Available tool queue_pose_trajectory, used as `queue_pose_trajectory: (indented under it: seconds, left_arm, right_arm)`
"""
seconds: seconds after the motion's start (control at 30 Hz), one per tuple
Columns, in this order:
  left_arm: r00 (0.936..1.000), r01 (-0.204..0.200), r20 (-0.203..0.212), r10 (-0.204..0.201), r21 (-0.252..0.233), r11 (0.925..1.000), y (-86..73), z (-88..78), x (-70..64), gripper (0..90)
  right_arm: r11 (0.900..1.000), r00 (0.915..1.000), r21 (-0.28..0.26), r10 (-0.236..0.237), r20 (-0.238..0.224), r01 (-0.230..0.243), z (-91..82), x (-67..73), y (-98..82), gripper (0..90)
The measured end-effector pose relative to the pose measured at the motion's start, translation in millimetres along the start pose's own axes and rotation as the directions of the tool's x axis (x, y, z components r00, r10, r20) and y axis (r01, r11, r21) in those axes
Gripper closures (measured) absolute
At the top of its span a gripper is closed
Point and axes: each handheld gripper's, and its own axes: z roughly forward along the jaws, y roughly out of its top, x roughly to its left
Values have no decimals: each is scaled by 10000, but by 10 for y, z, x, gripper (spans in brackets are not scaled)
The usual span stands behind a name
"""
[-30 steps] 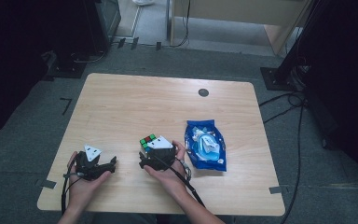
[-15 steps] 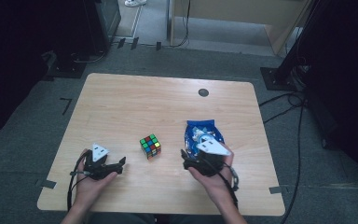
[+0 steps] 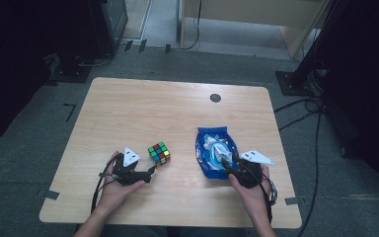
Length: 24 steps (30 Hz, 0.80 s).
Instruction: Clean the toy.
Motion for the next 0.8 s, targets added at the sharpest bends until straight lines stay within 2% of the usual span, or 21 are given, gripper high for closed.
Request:
queue_pose_trajectory:
  seconds: [0.2, 0.23, 0.33, 0.37, 0.6, 0.67, 0.7, 0.73, 0.8]
  left_arm:
    - [9997, -69, 217, 69, 9, 10000, 64, 64, -24, 131]
    - [9993, -79, 356, 80, -51, 10000, 97, 96, -41, 131]
    - [9990, -120, 422, 117, 57, 9999, 150, 175, -50, 131]
    - [9994, -199, 297, 195, 135, 9997, 170, 201, -54, 131]
    - [9984, -442, 355, 434, 214, 9988, 261, 317, -112, 140]
    - [9981, -563, 251, 555, 331, 9979, 258, 349, -137, 197]
    - [9974, -704, 174, 699, 324, 9970, 254, 347, -154, 197]
    - [9957, -927, -62, 928, 135, 9956, 242, 307, -204, 282]
    - [9959, -907, -20, 907, 57, 9959, 236, 275, -220, 325]
  right_arm:
    - [9998, 9998, 46, 184, -111, -183, 26, -10, -27, 533]
    - [9998, 9997, 107, 197, -164, -195, 44, -12, -45, 529]
    - [9997, 9996, 156, 204, -209, -201, 46, -3, -63, 523]
    - [9997, 9994, 144, 224, -250, -221, 41, -4, -65, 523]
    - [9993, 9990, 214, 327, -301, -320, 41, -2, -82, 554]
    - [9993, 9990, 281, 273, -349, -263, 56, 8, -91, 564]
    - [9993, 9991, 294, 249, -345, -239, 62, 16, -94, 565]
    - [9993, 9990, 293, 229, -374, -218, 65, 27, -94, 564]
    - [9995, 9992, 244, 206, -355, -197, 57, 30, -91, 562]
